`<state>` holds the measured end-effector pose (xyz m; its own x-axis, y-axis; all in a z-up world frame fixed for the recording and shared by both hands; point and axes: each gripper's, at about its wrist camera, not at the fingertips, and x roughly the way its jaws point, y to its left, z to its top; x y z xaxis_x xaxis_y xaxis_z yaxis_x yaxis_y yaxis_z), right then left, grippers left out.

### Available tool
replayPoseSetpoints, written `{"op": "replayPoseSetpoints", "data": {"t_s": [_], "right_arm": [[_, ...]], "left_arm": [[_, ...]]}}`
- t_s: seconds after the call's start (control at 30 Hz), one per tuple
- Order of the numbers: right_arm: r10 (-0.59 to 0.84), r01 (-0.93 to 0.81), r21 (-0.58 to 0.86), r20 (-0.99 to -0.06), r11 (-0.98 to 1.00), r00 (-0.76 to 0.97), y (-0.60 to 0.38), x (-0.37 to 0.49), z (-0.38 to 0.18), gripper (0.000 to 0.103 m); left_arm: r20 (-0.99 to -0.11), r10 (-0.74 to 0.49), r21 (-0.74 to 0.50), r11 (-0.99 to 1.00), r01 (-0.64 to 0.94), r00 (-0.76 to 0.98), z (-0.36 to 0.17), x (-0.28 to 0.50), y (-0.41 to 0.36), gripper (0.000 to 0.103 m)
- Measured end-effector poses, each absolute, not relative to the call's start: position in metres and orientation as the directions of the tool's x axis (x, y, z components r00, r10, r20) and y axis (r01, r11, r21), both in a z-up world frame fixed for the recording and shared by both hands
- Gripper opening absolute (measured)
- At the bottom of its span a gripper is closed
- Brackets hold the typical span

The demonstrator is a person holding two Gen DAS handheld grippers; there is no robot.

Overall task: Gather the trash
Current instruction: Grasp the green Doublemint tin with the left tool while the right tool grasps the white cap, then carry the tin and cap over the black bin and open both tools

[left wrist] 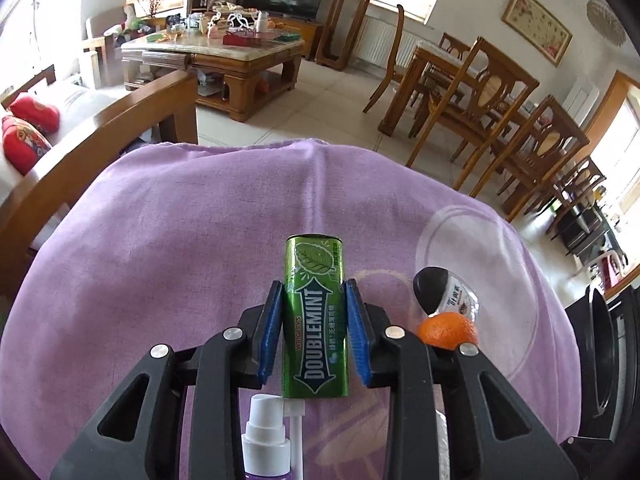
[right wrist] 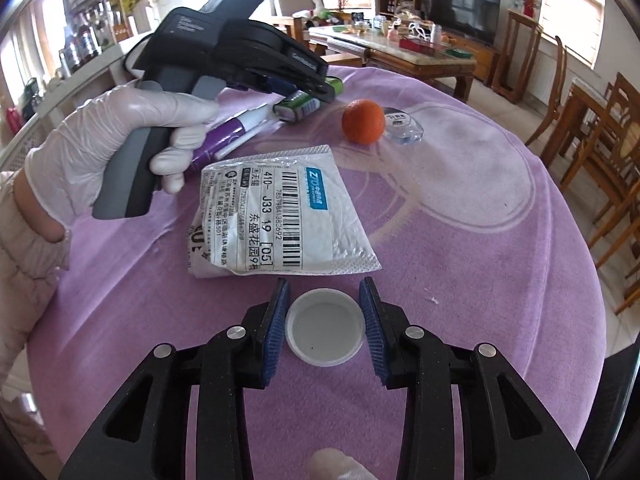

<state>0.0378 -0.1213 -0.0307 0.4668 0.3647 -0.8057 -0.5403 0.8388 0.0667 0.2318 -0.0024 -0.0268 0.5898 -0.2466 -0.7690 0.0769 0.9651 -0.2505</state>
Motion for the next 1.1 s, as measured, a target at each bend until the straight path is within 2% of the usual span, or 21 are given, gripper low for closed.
{"op": "replayPoseSetpoints", "data": {"t_s": [0.13, 0.27, 0.5, 0.7, 1.1], "right_arm": [[0.384, -0.527, 0.096, -0.794, 0.845, 0.471, -0.128, 0.038, -0.028, 0.036], [0.438, -0.504, 0.158, -0.743, 0.849, 0.506, -0.141, 0.031, -0.014, 0.036], [0.517, -0.411, 0.314, -0.542, 0.856, 0.662, -0.208, 0.008, 0.027, 0.036], [0.46, -0.296, 0.391, -0.444, 0.871, 0.769, -0.288, -0.013, 0.046, 0.036], [0.221, -0.019, 0.464, -0.386, 0.886, 0.896, -0.465, -0.066, 0.043, 0.036]], "left_arm": [[-0.705, -0.287, -0.297, 0.95, 0.097, 0.648, -0.009, 0.209, 0.005, 0.03], [-0.649, -0.294, -0.294, 0.947, 0.126, 0.702, 0.016, 0.182, 0.001, 0.03], [-0.573, -0.326, -0.238, 0.944, 0.228, 0.752, 0.053, 0.134, -0.05, 0.031], [-0.54, -0.409, -0.198, 0.911, 0.361, 0.735, 0.067, 0.104, -0.127, 0.031], [-0.552, -0.565, -0.17, 0.797, 0.58, 0.614, 0.056, 0.074, -0.278, 0.031]]}}
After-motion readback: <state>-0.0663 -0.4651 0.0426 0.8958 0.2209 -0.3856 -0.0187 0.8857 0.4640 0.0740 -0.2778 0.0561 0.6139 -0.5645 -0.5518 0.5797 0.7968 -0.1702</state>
